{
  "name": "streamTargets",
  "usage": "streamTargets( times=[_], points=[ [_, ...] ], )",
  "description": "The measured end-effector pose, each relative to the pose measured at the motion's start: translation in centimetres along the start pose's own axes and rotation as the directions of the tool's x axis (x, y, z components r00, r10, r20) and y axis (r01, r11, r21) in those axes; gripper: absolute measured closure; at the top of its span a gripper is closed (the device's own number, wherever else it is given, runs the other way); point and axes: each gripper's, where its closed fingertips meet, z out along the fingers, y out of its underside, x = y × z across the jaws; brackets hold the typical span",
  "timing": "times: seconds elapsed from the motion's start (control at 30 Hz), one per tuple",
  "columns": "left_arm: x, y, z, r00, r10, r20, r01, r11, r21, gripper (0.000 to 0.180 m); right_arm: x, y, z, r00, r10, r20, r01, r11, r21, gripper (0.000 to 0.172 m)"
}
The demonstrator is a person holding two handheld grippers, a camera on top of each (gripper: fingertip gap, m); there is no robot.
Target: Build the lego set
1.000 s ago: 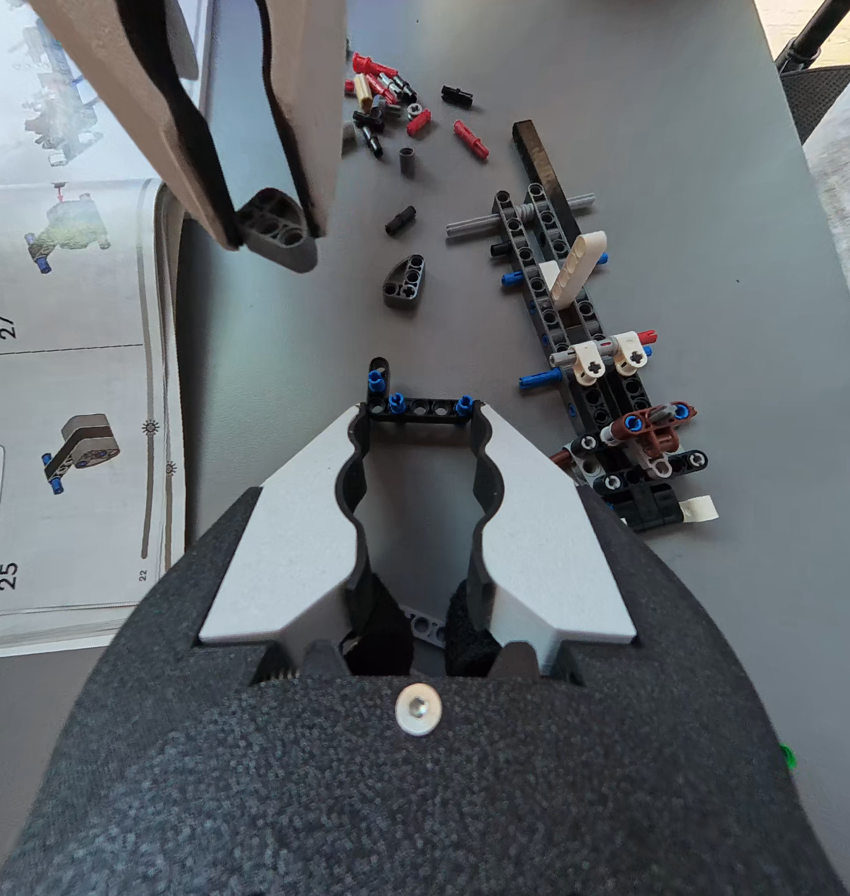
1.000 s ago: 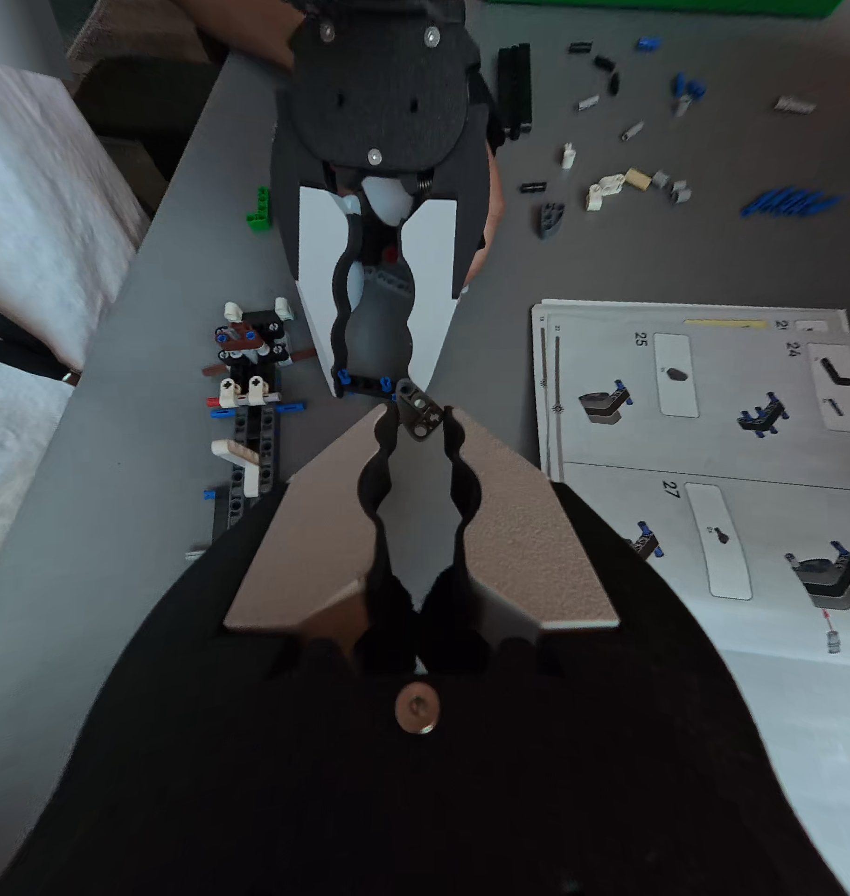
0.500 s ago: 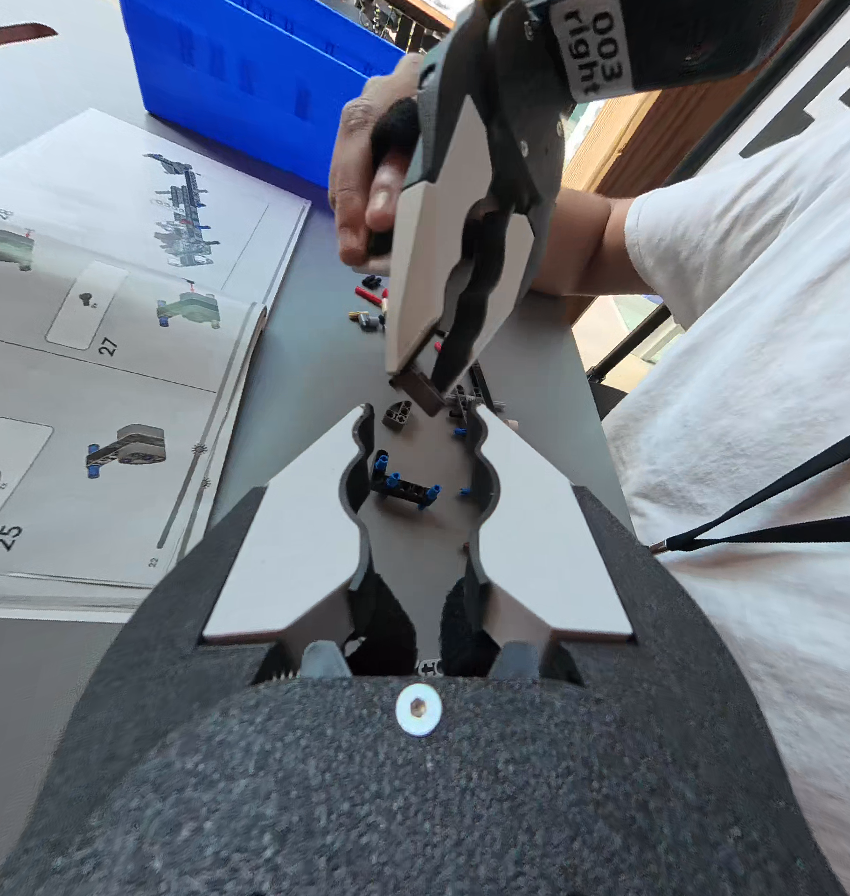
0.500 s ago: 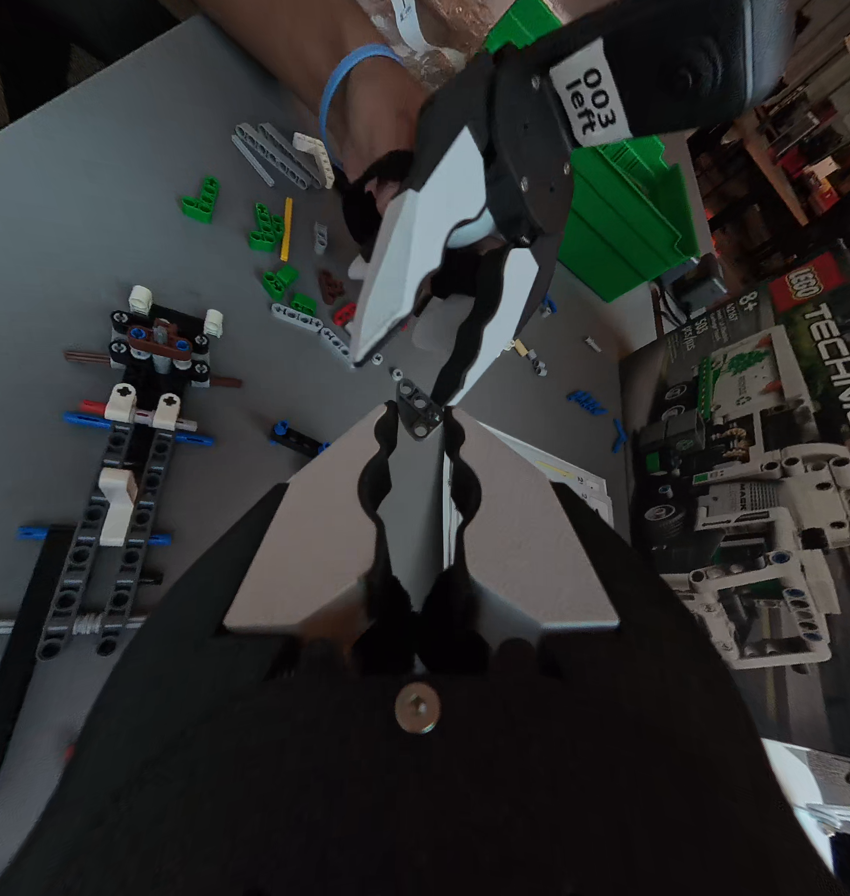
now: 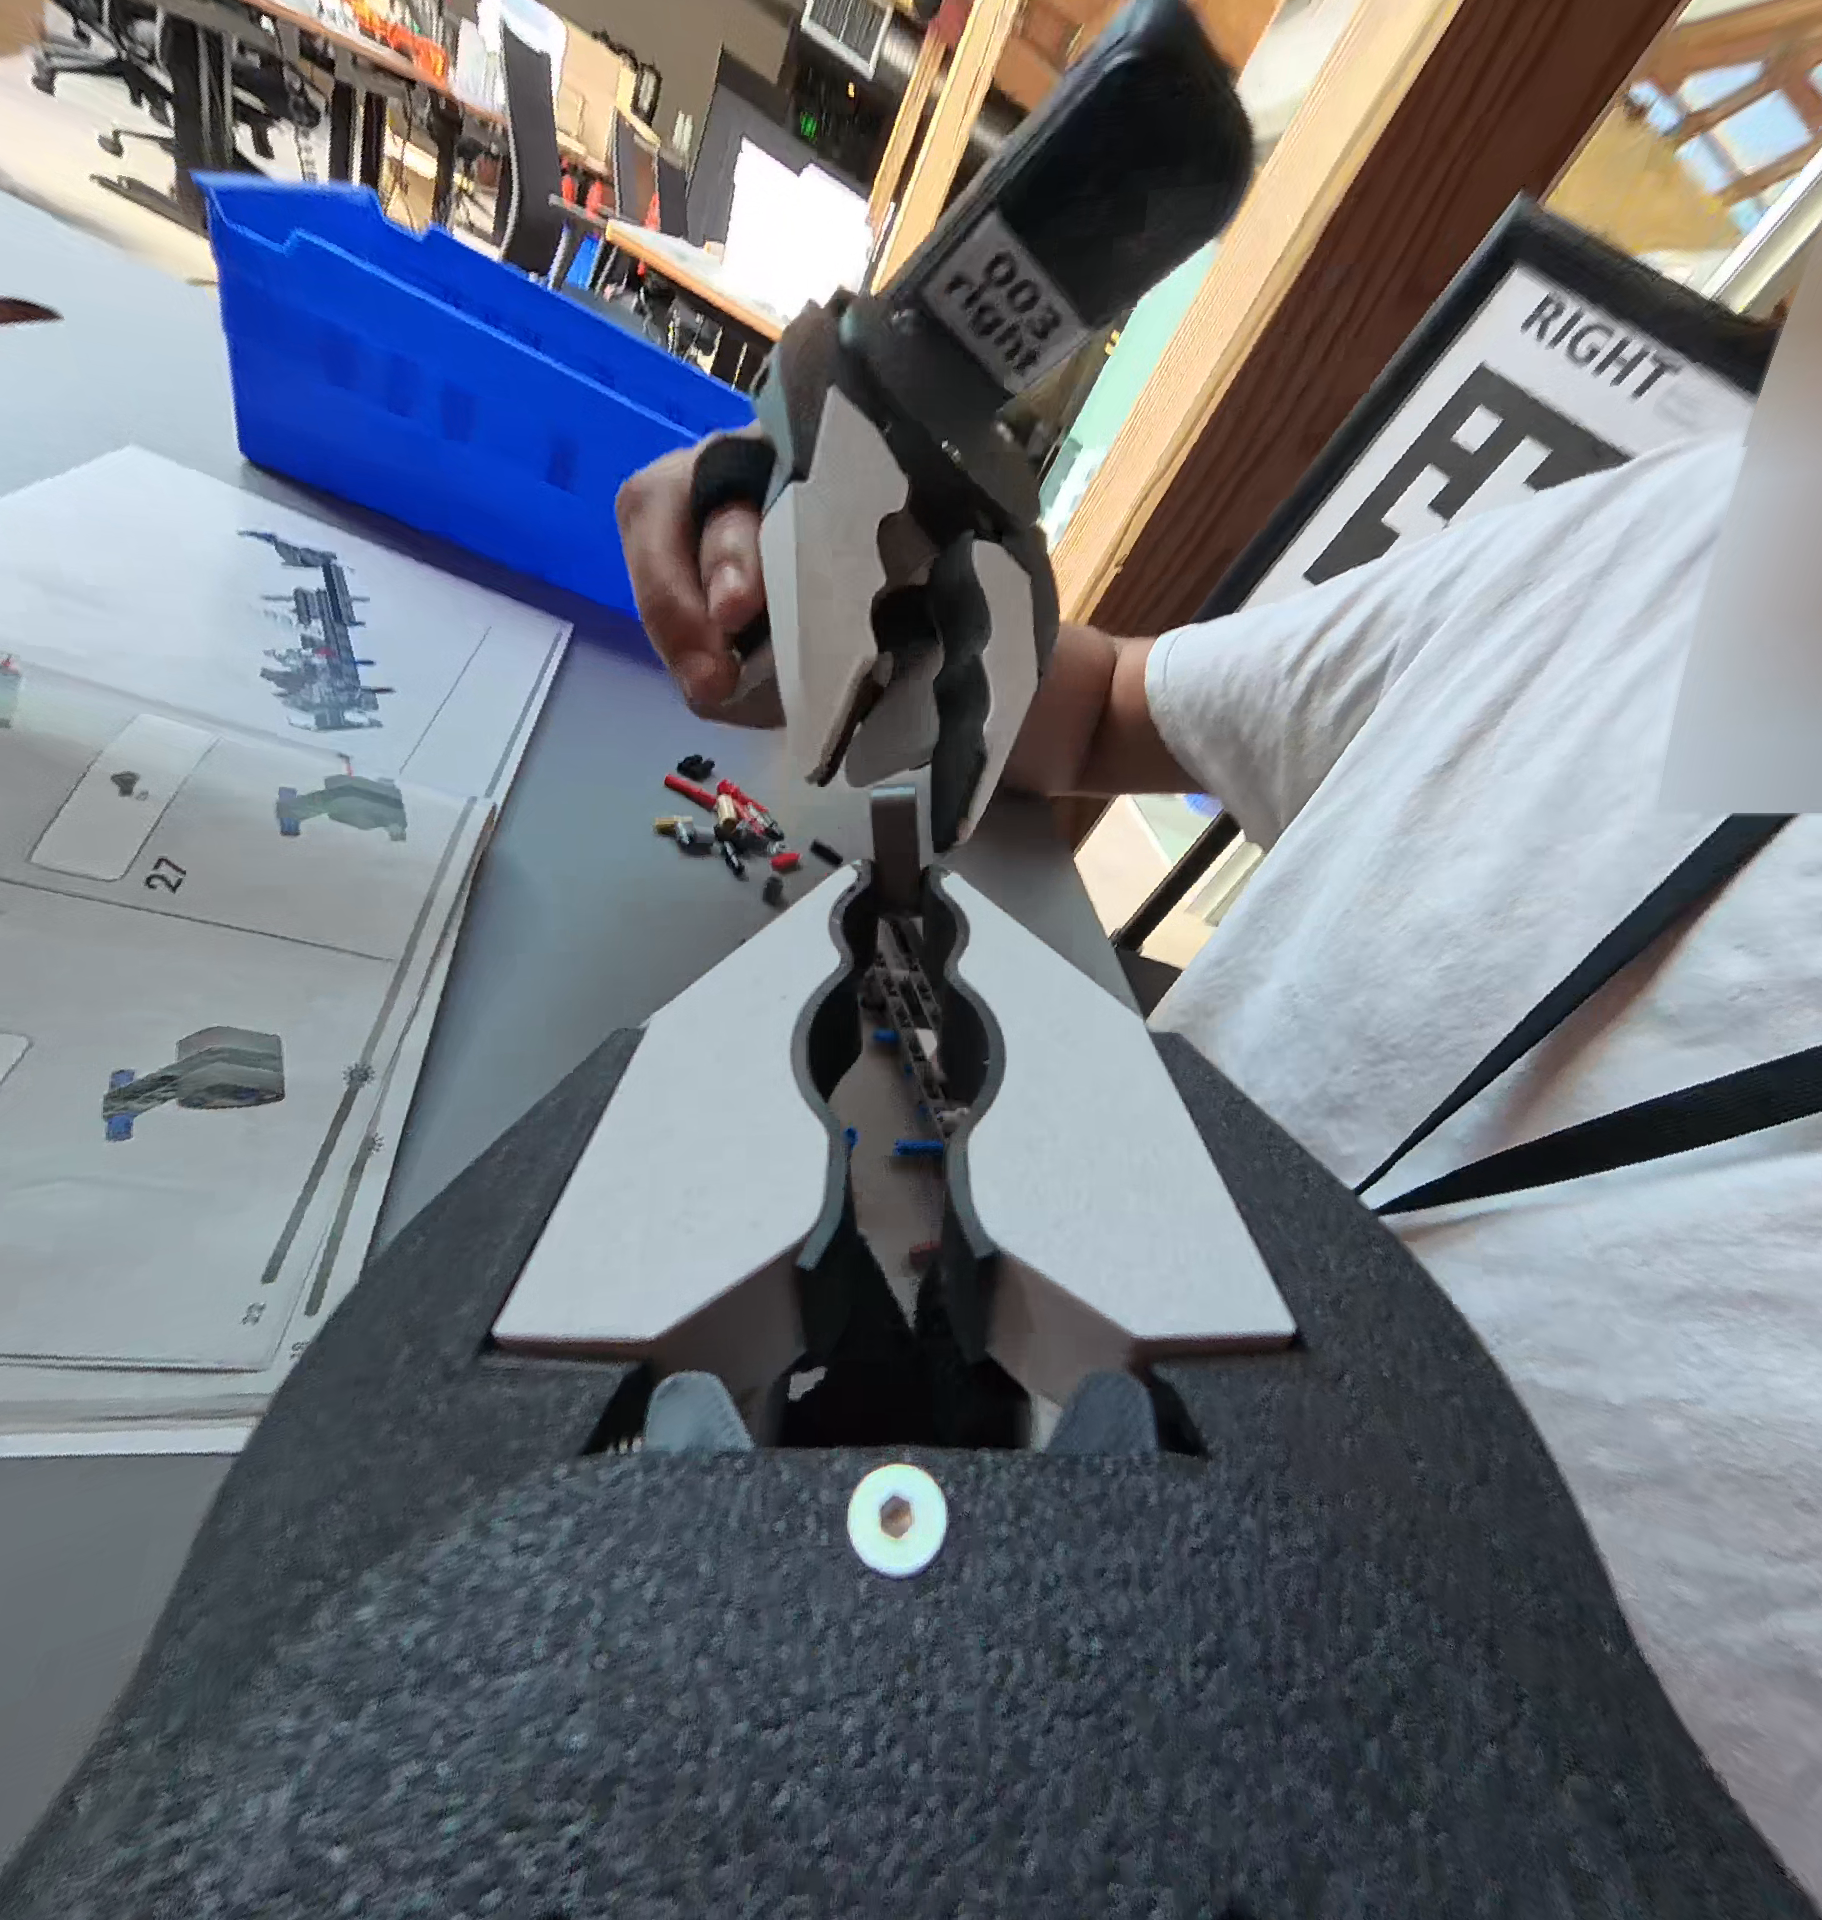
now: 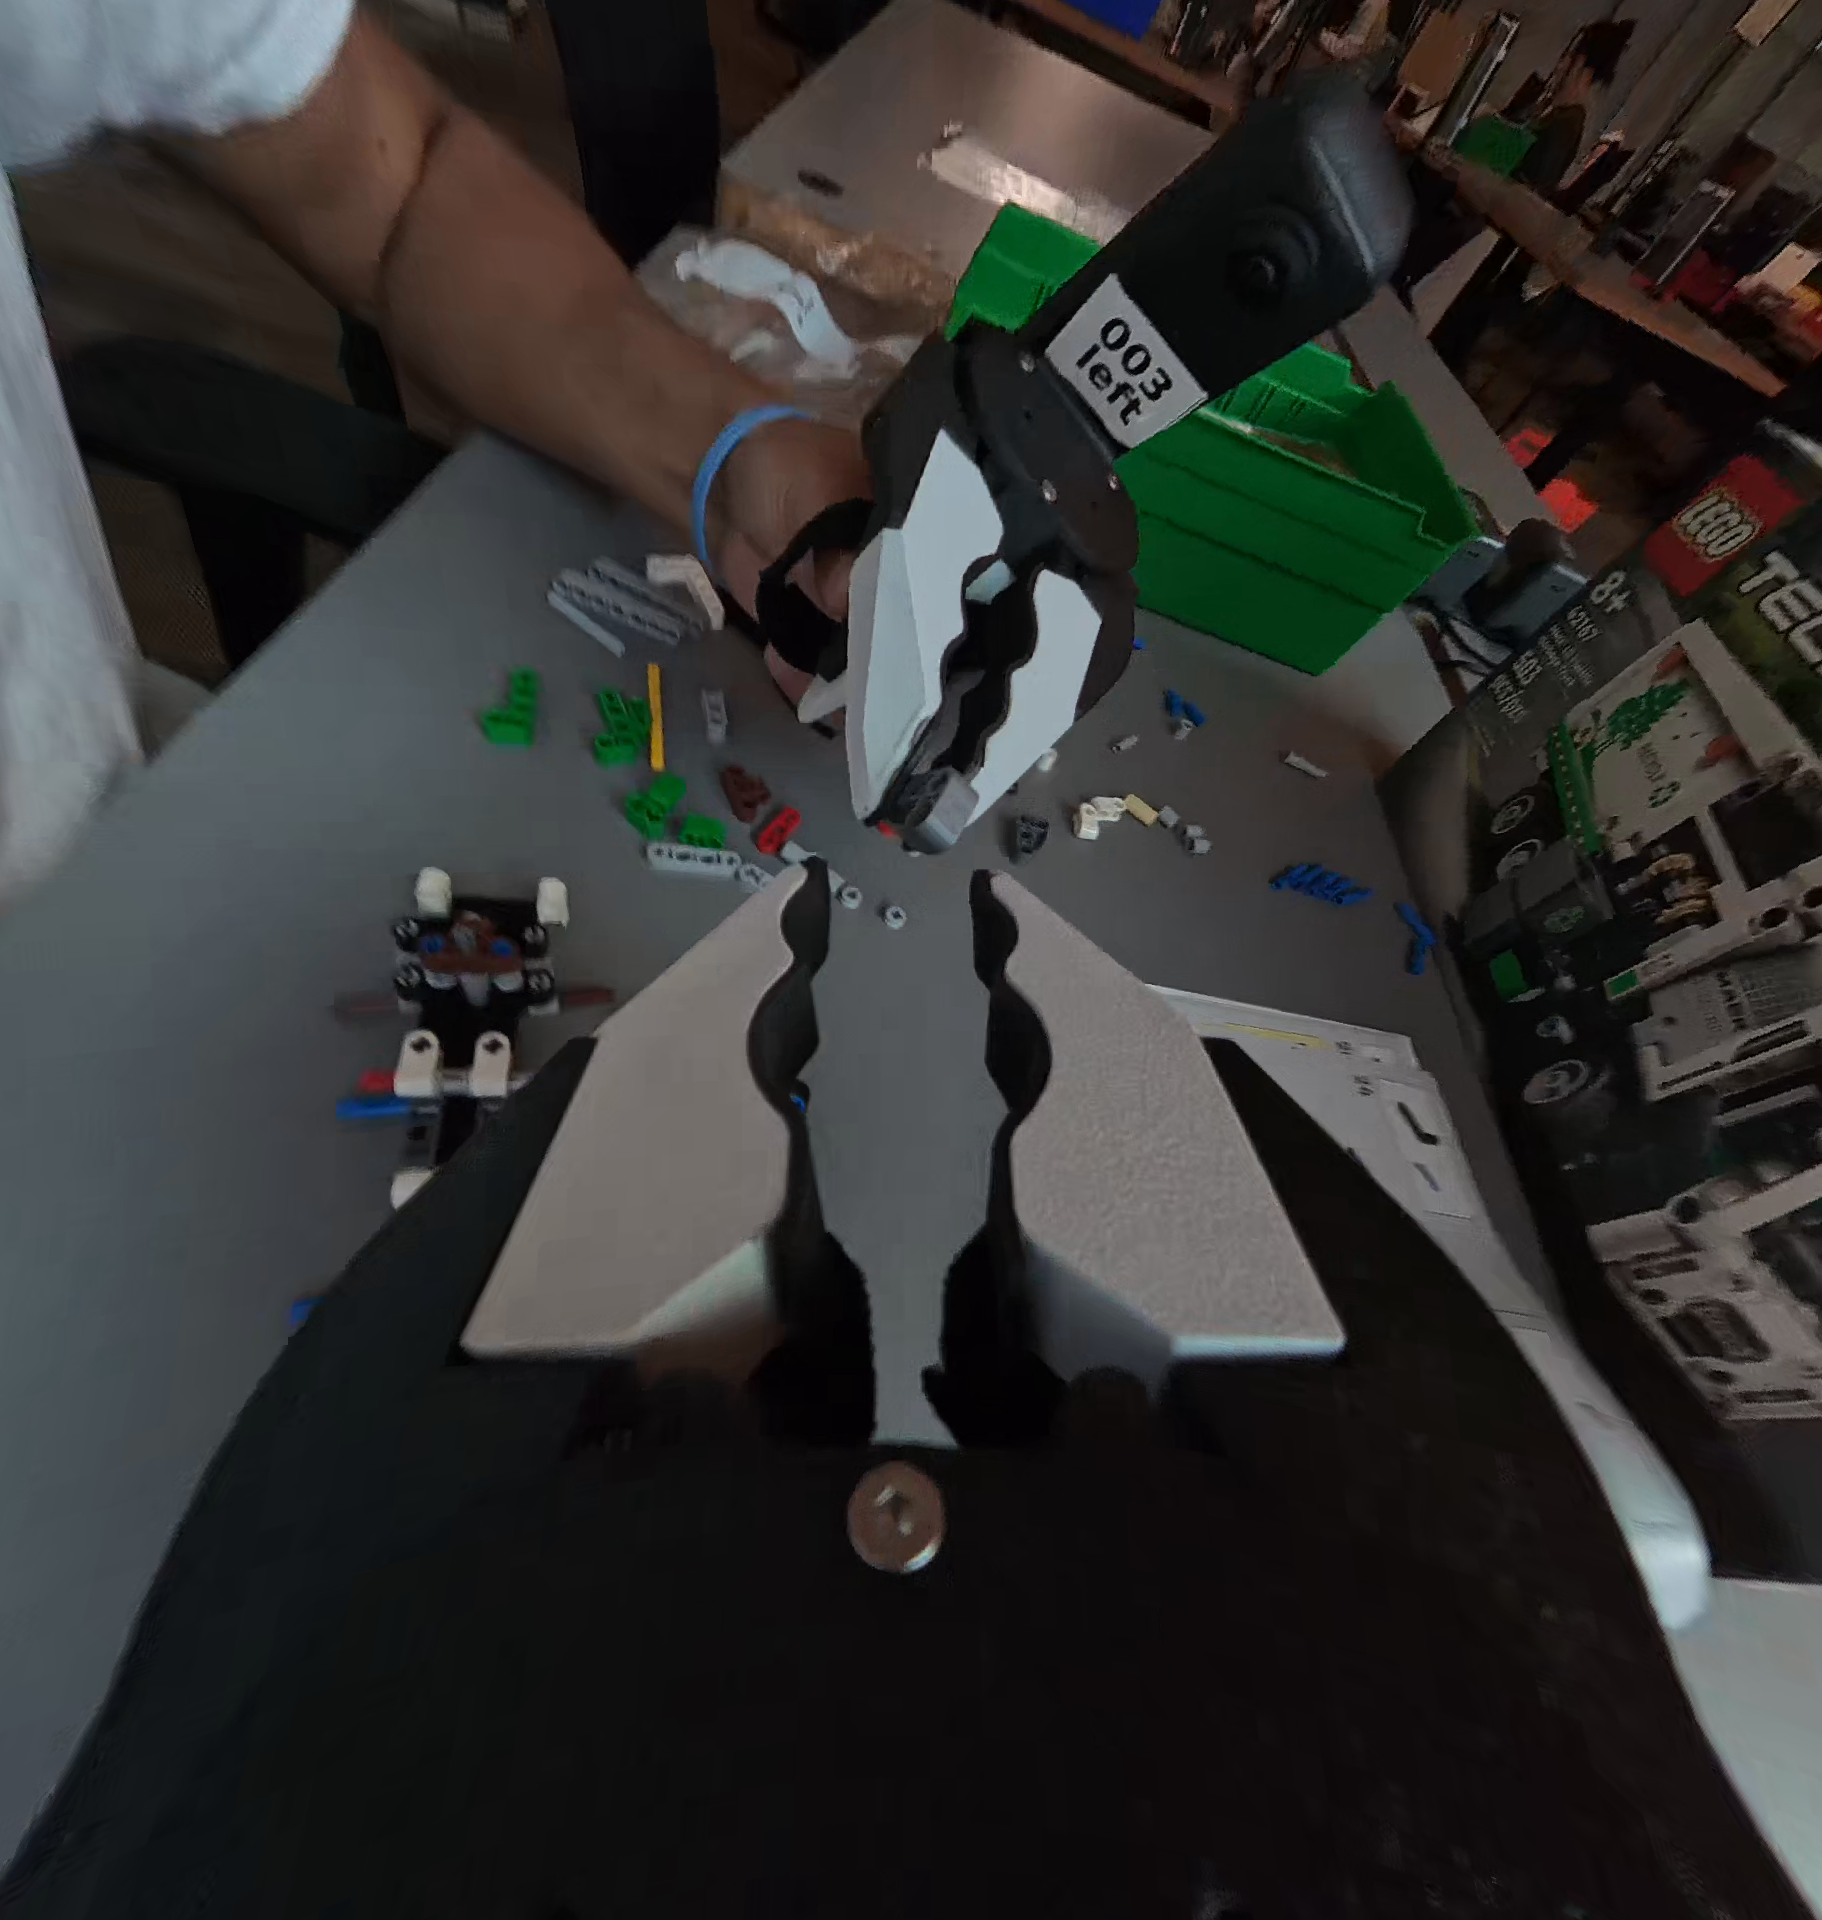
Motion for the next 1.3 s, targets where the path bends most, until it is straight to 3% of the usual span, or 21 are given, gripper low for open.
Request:
streamTargets(
  times=[0.17, 0.37, 0.5, 0.7, 0.8, 0.87, 0.93, 1.0, 1.3],
  points=[
    [0.0, -1.2, -0.3, 0.994, 0.098, 0.054, -0.101, 0.992, 0.069, 0.175, 0.7, -1.4, 0.6, 0.902, 0.399, 0.166, -0.421, 0.898, 0.127, 0.144],
    [0.1, -1.1, -0.1, 0.987, 0.144, 0.075, -0.149, 0.986, 0.069, 0.174, 0.7, -1.6, 1.0, 0.896, 0.419, 0.147, -0.442, 0.874, 0.204, 0.159],
    [-0.7, -0.4, -0.2, 0.98, 0.161, 0.117, -0.165, 0.986, 0.029, 0.174, 0.9, -0.8, 1.4, 0.922, 0.376, 0.092, -0.386, 0.911, 0.148, 0.165],
    [-2.8, 0.8, -0.7, 0.932, 0.254, 0.26, -0.234, 0.967, -0.105, 0.176, 1.8, 0.9, 1.5, 0.986, 0.119, -0.119, -0.124, 0.992, -0.035, 0.165],
    [-3.5, 0.8, -1.1, 0.92, 0.247, 0.303, -0.224, 0.968, -0.109, 0.179, 2.9, 1.5, 1.2, 0.972, -0.015, -0.233, -0.015, 0.992, -0.126, 0.165],
    [-4.1, 0.4, -1.4, 0.912, 0.225, 0.342, -0.205, 0.974, -0.096, 0.171, 4.1, 1.9, 0.8, 0.944, -0.057, -0.324, -0.004, 0.983, -0.182, 0.166],
    [-4.2, -0.1, -1.4, 0.92, 0.173, 0.35, -0.163, 0.985, -0.061, 0.153, 4.2, 2.6, 1.1, 0.916, -0.173, -0.362, 0.066, 0.955, -0.289, 0.165],
    [-3.9, -0.3, -1.0, 0.935, 0.121, 0.333, -0.118, 0.993, -0.031, 0.147, 4.0, 2.9, 1.5, 0.864, -0.323, -0.385, 0.162, 0.904, -0.396, 0.165],
    [-3.6, 0.2, -0.4, 0.97, -0.08, 0.229, 0.076, 0.997, 0.026, 0.155, 2.8, 1.8, 2.4, 0.719, -0.584, -0.376, 0.359, 0.776, -0.519, 0.166]
  ],
)
